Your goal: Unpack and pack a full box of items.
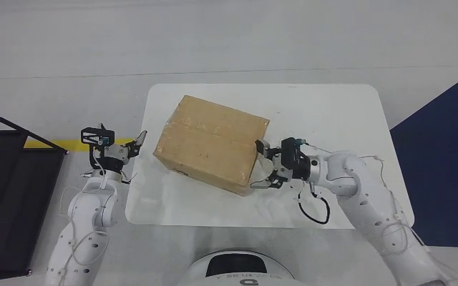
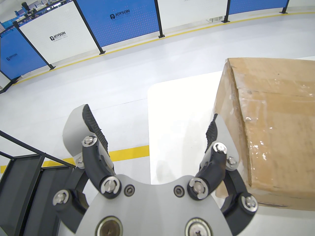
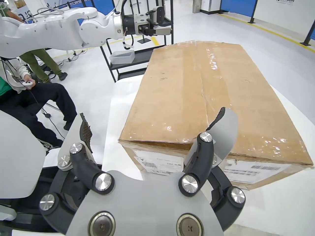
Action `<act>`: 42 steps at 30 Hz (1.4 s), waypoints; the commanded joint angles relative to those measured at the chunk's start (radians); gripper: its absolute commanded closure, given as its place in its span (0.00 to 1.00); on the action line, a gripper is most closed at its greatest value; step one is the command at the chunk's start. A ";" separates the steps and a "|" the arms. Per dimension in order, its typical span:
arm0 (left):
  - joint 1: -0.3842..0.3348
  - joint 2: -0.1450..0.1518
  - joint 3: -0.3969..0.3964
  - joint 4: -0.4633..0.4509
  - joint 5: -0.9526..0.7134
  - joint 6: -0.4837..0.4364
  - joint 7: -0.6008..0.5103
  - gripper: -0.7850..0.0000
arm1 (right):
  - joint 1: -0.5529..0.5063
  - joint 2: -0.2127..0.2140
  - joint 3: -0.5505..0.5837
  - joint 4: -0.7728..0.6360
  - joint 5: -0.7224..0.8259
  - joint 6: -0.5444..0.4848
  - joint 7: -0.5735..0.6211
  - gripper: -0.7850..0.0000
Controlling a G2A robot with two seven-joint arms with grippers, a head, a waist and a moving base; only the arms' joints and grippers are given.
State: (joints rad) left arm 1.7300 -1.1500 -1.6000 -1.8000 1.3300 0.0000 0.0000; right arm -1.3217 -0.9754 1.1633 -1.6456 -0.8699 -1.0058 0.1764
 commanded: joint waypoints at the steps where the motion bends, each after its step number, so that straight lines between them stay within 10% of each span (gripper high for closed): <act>1: 0.000 0.000 0.000 0.000 0.000 0.000 0.000 0.00 | -0.013 0.002 0.023 -0.010 -0.019 0.029 -0.018 0.00; 15: -0.004 -0.001 -0.019 -0.009 -0.060 -0.020 -0.014 0.00 | -0.065 0.007 0.086 -0.056 -0.132 0.128 -0.086 0.00; 22: -0.122 0.027 -0.187 0.095 -0.809 -0.425 -0.598 0.00 | -0.065 0.007 0.086 -0.056 -0.132 0.128 -0.086 0.00; 30: -0.320 0.065 -0.220 0.294 -1.271 -0.462 -1.089 0.00 | -0.065 0.007 0.086 -0.056 -0.132 0.128 -0.086 0.00; 35: -0.390 0.068 -0.138 0.301 -0.972 -0.387 -0.939 0.00 | -0.065 0.007 0.086 -0.056 -0.132 0.128 -0.086 0.00; 42: -0.458 0.064 -0.039 0.369 -1.023 -0.375 -0.969 0.00 | -0.065 0.007 0.086 -0.056 -0.132 0.128 -0.086 0.00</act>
State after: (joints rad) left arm 1.2812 -1.0858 -1.6519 -1.4448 0.3463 -0.3693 -0.9424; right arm -1.3865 -0.9679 1.2496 -1.7016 -1.0022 -0.8780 0.0908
